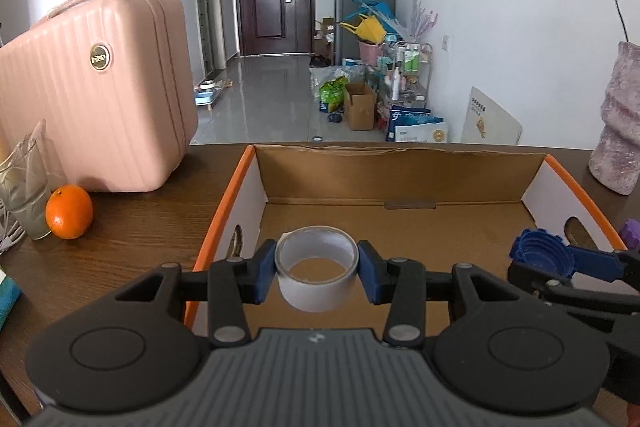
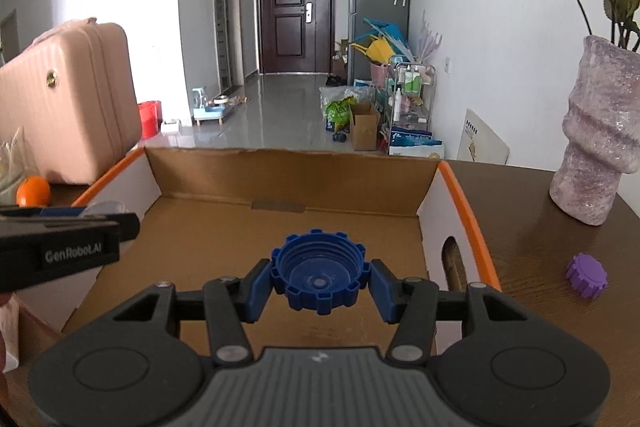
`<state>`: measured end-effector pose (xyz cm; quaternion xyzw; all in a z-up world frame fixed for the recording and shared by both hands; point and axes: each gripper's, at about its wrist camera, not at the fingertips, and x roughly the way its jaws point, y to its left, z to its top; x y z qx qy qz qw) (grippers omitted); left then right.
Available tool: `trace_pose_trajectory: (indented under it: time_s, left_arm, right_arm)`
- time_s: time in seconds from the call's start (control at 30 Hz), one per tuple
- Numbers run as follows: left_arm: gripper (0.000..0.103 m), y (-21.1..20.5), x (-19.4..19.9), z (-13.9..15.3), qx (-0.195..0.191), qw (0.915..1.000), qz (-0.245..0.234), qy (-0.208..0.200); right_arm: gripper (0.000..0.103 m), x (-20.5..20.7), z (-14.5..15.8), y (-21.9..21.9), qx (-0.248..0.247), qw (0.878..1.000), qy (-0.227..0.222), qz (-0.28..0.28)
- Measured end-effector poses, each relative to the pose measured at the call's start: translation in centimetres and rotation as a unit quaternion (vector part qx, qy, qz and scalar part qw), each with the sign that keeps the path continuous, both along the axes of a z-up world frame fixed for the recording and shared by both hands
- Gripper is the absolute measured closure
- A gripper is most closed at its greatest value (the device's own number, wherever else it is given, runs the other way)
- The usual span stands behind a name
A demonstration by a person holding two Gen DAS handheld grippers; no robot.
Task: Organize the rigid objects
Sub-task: 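Open the left tool dropping the tape while the right tool releases the blue cap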
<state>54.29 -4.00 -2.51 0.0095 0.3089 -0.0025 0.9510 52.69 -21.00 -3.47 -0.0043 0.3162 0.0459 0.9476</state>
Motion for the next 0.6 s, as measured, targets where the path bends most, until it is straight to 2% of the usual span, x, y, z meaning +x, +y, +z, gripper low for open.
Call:
trace_pose_trajectory:
  time_s: [0.1, 0.13, 0.2, 0.23, 0.27, 0.3, 0.33, 0.37, 0.47, 0.6]
  left_arm:
    - [0.056, 0.1, -0.1, 0.2, 0.000, 1.0000, 0.000, -0.004]
    - [0.050, 0.1, -0.2, 0.2, 0.000, 1.0000, -0.001, -0.004]
    - [0.035, 0.1, -0.2, 0.3, 0.003, 1.0000, 0.003, -0.007]
    - [0.023, 0.1, -0.3, 0.4, 0.007, 0.9999, 0.007, -0.010]
    - [0.019, 0.1, -0.4, 0.5, 0.009, 0.9998, 0.009, -0.015]
    - [0.018, 0.1, -0.5, 0.6, 0.009, 0.9997, 0.011, -0.018]
    - [0.013, 0.2, -0.6, 0.7, 0.005, 0.9997, 0.013, -0.019]
    - [0.002, 0.4, -0.6, 0.8, 0.002, 0.9997, 0.017, -0.020]
    - [0.000, 0.6, -0.8, 1.0, 0.004, 0.9992, 0.030, -0.026]
    - [0.000, 0.8, -0.8, 1.1, 0.000, 0.9992, 0.029, -0.027]
  right_arm:
    - [0.051, -0.1, 0.0, 0.1, -0.001, 1.000, 0.000, 0.003]
    - [0.049, -0.2, 0.0, 0.1, -0.001, 1.000, 0.000, 0.004]
    - [0.034, -0.2, 0.1, 0.1, -0.003, 1.000, -0.002, 0.004]
    - [0.029, -0.2, 0.1, 0.2, -0.004, 1.000, -0.004, 0.002]
    - [0.019, -0.3, 0.1, 0.2, -0.003, 1.000, -0.006, 0.000]
    - [0.013, -0.3, 0.1, 0.2, -0.002, 1.000, -0.008, -0.002]
    - [0.012, -0.3, 0.1, 0.1, -0.002, 1.000, -0.009, -0.004]
    - [0.009, -0.3, 0.2, 0.1, -0.001, 1.000, -0.009, -0.004]
    - [0.000, -0.4, 0.2, 0.0, 0.007, 1.000, -0.011, -0.008]
    - [0.000, -0.5, 0.2, -0.2, 0.008, 1.000, -0.009, -0.008]
